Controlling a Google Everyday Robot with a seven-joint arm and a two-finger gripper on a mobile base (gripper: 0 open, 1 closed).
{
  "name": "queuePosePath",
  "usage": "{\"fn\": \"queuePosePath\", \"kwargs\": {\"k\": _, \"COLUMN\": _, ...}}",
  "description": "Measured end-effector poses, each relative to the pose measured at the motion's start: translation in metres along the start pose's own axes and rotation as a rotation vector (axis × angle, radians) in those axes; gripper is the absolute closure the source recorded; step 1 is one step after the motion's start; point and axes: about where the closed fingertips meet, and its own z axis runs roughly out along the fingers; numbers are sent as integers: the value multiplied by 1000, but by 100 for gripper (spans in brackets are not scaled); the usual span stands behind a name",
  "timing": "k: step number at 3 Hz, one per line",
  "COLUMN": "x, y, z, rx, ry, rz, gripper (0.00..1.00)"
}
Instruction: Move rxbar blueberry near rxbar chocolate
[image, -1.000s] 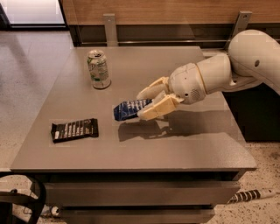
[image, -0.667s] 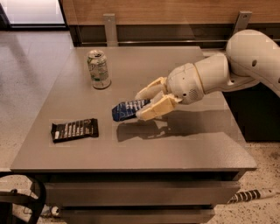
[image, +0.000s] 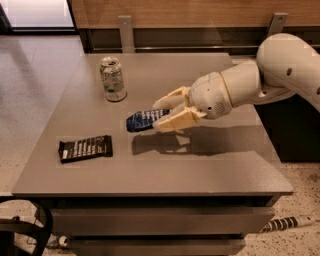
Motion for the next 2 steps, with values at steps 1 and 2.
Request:
{"fn": "queuePosePath", "kwargs": {"k": 1, "x": -1, "y": 1, "z": 2, "rx": -4, "ry": 0, "rz": -2, "gripper": 12}}
{"fn": "queuePosePath", "kwargs": {"k": 2, "x": -2, "y": 1, "z": 4, "rx": -7, "ry": 0, "rz": -4, "gripper": 0}}
